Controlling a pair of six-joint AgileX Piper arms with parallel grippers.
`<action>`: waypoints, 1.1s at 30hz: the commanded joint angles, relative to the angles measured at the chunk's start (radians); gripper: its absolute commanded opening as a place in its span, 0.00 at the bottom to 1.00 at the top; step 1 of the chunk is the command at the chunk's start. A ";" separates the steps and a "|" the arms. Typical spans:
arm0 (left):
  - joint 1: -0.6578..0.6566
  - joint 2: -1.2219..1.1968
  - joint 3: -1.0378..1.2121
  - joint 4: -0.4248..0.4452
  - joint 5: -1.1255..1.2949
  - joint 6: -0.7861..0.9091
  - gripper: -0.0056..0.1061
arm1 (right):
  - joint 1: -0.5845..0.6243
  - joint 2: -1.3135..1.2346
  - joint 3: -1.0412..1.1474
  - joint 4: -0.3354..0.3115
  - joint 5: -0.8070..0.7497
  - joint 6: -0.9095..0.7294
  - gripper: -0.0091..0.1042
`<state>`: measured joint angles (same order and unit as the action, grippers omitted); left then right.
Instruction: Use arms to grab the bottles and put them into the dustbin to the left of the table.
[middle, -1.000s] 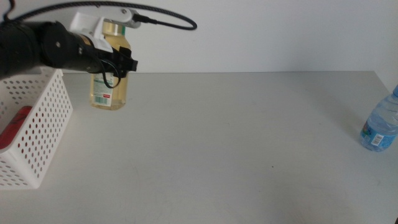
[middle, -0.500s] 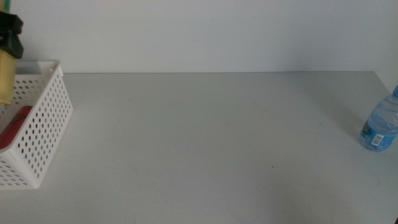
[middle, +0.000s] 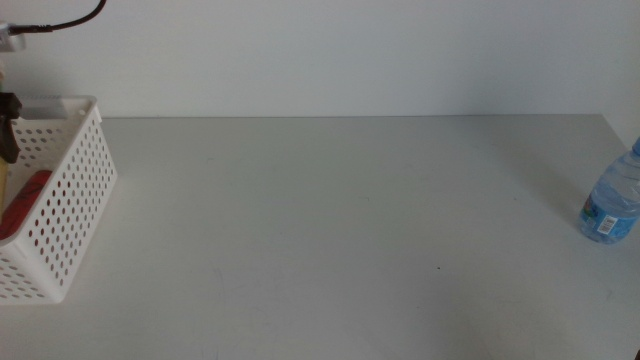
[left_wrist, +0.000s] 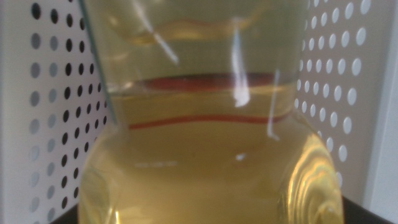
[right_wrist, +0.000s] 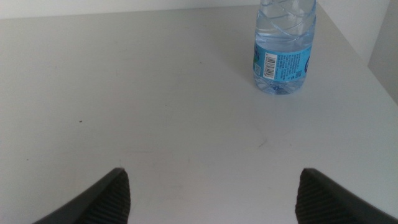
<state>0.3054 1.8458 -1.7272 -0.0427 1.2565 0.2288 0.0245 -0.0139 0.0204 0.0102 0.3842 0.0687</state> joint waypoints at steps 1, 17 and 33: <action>-0.001 -0.056 -0.023 -0.003 0.061 -0.002 0.03 | -0.004 -0.021 -0.001 -0.010 -0.062 -0.010 0.69; -0.002 -0.047 0.095 -0.021 0.006 0.013 0.24 | -0.004 -0.021 -0.001 -0.010 -0.062 -0.010 0.69; -0.008 -0.065 0.082 -0.123 -0.063 0.070 0.89 | -0.004 -0.021 -0.001 -0.010 -0.062 -0.010 0.69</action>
<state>0.3016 1.8524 -1.6094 -0.1337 1.2062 0.3000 0.0245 -0.0139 0.0204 0.0102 0.3839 0.0687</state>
